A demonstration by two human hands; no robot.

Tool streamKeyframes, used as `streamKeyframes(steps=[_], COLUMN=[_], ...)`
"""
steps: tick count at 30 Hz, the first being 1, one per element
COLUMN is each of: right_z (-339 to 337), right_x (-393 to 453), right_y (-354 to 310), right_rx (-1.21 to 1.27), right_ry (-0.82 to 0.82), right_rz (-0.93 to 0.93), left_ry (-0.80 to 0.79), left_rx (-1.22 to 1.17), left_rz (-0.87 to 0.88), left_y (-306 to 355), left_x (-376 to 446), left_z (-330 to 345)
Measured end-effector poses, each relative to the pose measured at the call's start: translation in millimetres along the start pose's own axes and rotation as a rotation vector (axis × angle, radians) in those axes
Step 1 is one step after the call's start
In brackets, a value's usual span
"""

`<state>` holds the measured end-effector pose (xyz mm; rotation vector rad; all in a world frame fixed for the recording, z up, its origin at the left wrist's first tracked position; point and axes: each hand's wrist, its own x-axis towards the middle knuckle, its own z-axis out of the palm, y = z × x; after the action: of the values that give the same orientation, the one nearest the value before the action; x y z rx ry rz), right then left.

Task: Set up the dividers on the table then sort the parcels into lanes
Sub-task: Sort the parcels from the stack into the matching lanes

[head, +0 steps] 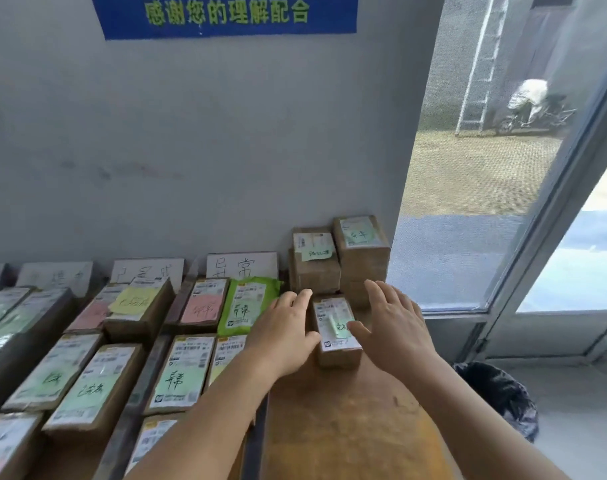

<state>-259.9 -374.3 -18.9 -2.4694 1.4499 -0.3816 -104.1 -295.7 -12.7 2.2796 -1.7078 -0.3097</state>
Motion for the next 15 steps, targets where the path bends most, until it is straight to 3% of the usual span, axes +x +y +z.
streamKeyframes(steps=[7,15], right_z=[-2.7,10.7], right_x=[60.6,124.4], right_y=[39.9,55.1], right_rx=[0.026,0.184], right_ry=[-0.03,-0.041], right_rz=[-0.01,0.106], left_ry=[0.015,-0.016], left_rx=[-0.096,-0.147], left_rz=[-0.169,-0.272], left_y=[8.2,-0.8], left_x=[64.2,125.1], left_z=[9.1,19.7])
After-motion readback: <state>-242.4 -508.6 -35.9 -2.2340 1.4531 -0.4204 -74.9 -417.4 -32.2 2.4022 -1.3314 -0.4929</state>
